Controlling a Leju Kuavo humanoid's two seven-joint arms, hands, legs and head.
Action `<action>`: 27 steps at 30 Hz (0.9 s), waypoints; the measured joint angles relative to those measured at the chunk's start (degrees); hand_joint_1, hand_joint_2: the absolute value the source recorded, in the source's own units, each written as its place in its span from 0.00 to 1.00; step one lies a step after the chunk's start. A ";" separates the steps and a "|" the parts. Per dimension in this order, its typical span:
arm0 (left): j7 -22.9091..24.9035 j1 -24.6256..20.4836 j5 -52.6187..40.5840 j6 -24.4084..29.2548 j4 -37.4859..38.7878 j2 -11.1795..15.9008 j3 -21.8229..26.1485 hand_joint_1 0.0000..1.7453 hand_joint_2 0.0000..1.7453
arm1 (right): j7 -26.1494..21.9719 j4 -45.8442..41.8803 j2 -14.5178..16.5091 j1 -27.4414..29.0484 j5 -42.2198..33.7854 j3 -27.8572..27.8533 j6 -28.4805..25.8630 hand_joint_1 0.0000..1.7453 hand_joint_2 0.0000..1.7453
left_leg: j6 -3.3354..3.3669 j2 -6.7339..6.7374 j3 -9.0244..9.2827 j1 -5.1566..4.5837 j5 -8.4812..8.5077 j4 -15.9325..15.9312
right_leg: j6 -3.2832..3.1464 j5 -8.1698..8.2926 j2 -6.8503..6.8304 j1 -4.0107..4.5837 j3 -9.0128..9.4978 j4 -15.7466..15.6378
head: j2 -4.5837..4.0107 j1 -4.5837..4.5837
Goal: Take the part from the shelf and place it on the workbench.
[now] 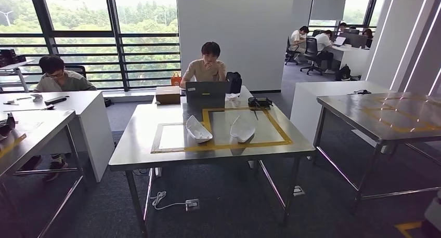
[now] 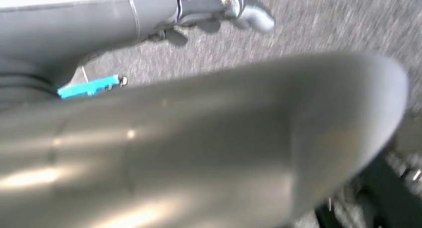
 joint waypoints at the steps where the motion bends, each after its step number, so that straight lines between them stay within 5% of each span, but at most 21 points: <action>1: -0.16 0.10 -0.12 -0.87 0.00 0.14 0.00 0.00 0.00 | 0.00 0.02 0.01 -0.11 0.32 0.00 0.06 0.00 1.00 | -0.32 0.01 -0.40 -0.05 0.54 0.01 | -0.36 -0.40 0.07 0.14 2.56 -3.84 | 0.00 -0.01; 3: -0.36 0.25 -0.40 -2.09 0.00 0.43 0.00 0.00 0.00 | 0.03 0.07 0.05 -0.26 0.86 0.00 0.27 0.00 1.00 | -1.03 0.03 -0.62 -0.06 1.62 -0.28 | -1.10 -1.40 0.19 0.49 4.42 -7.83 | 0.00 -0.04; 5: -0.42 0.44 -0.72 -2.65 0.00 0.72 0.00 0.00 0.00 | 0.12 0.16 0.13 -0.34 1.20 0.00 0.58 0.00 1.00 | -1.79 -0.04 -0.79 0.06 2.24 -0.57 | -2.00 -0.43 0.07 0.46 3.56 -8.17 | -0.01 -0.11; 7: -0.38 0.66 -0.88 -2.87 -0.01 0.96 0.00 0.00 0.00 | 0.20 0.25 0.20 -0.47 1.29 0.00 0.78 0.00 1.00 | -2.43 -0.21 -1.79 0.18 -0.74 1.56 | -2.98 0.86 -0.15 0.29 2.44 -8.36 | -0.01 -0.20; 10: -0.34 0.68 -0.92 -2.94 -0.02 1.26 0.00 0.00 0.00 | 0.25 0.34 0.24 -0.46 1.41 0.00 0.79 0.00 1.00 | -3.05 -0.28 -3.96 0.30 -8.73 11.65 | -3.47 2.70 -0.34 0.36 0.15 -8.20 | -0.03 -0.31; 12: -0.34 0.67 -0.97 -2.94 -0.02 1.34 0.00 0.00 0.00 | 0.45 0.38 0.27 -0.45 1.62 0.00 0.77 0.00 1.00 | -3.12 -0.28 -3.21 0.29 -8.87 15.35 | -3.38 3.79 -0.44 0.44 -1.51 -7.78 | -0.02 -0.32; 14: -0.34 0.65 -1.01 -2.94 -0.03 1.41 0.00 0.00 0.00 | 0.86 0.39 0.40 -0.47 1.82 0.00 0.73 0.00 1.00 | -2.81 -0.30 1.28 0.27 -5.93 10.96 | -3.16 4.57 -0.47 0.46 -2.93 -7.17 | -0.02 -0.33; 17: -0.33 0.50 -1.04 -2.94 -0.09 1.66 -0.02 0.00 0.00 | 1.56 0.41 0.73 -0.54 2.16 0.00 0.67 0.00 1.00 | -1.98 -0.42 8.85 -0.12 -6.19 -0.10 | -2.44 5.64 -0.52 0.50 -4.17 -6.61 | -0.02 -0.32; 20: -0.21 0.46 -1.08 -2.94 -0.15 1.76 -0.02 0.00 0.00 | 2.16 0.45 0.89 -0.55 2.31 0.00 0.67 0.00 1.00 | -1.02 -0.32 9.02 -0.29 -6.18 -2.21 | -1.53 6.63 -0.45 0.40 -4.45 -6.73 | -0.02 -0.32; 22: -0.14 0.39 -1.11 -2.94 -0.19 1.77 -0.02 0.00 0.00 | 2.34 0.54 0.98 -0.48 2.31 0.00 0.67 0.00 1.00 | 0.01 -0.08 8.09 0.01 -5.14 -2.49 | -0.85 4.11 -0.16 0.34 -5.27 -4.76 | -0.02 -0.27; 25: -0.14 0.33 -1.11 -2.94 -0.24 1.74 -0.02 0.00 0.00 | 2.39 0.60 1.02 -0.56 2.33 0.00 0.69 0.00 1.00 | 0.58 0.16 6.08 0.12 -3.51 -2.16 | -0.02 -3.55 0.05 0.13 -8.16 5.13 | -0.02 -0.19; 27: -0.10 0.34 -1.10 -2.93 -0.24 1.71 -0.02 0.00 0.00 | 2.41 0.60 1.03 -0.55 2.40 0.00 0.79 0.00 1.00 | 0.46 0.20 4.39 0.17 -2.57 -1.58 | 0.26 -4.02 0.05 -0.02 -8.29 9.31 | -0.02 -0.17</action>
